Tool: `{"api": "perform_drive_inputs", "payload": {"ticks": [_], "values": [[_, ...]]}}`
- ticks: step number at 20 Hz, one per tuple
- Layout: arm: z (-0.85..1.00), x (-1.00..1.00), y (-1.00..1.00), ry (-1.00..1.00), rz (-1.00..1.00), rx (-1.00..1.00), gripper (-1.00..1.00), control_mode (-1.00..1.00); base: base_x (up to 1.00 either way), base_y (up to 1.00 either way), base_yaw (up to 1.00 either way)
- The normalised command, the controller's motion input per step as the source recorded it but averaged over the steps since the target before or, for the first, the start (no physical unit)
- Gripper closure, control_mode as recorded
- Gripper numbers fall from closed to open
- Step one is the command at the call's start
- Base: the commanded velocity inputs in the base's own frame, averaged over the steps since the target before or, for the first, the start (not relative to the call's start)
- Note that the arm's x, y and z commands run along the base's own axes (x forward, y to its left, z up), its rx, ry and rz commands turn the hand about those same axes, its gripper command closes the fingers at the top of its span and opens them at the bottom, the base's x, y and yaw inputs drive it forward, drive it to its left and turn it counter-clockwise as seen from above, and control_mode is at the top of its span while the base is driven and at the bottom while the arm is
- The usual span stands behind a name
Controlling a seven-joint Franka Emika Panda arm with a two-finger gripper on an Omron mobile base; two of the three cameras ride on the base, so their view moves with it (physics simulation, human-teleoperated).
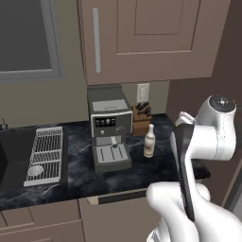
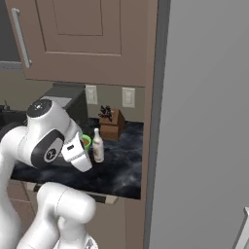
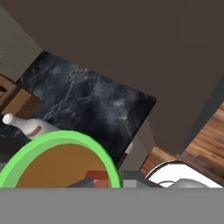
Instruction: Place the microwavable item in the microwave. Then, close the microwave door and press the start button.
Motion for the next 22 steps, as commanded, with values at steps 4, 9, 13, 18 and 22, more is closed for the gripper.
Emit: {"api": "perform_drive_inputs", "payload": {"ticks": [4, 9, 13, 18, 22], "values": [[-0.1, -0.65, 0.31, -0.06, 0.0, -0.03, 1.0, -1.0, 0.0, 0.0, 0.0], [0.0, -0.16, 0.1, 0.0, 0.0, 0.0, 1.0, 1.0, -0.8, 0.39, 0.0], [0.0, 0.0, 0.0, 0.0, 0.0, 0.0, 1.0, 1.0, -1.0, 0.33, -0.01], [0.0, 0.0, 0.0, 0.0, 0.0, 0.0, 1.0, 1.0, -1.0, 0.02, -0.19], [0.0, 0.0, 0.0, 0.0, 0.0, 0.0, 1.0, 1.0, -1.0, -0.11, -0.41]]}}
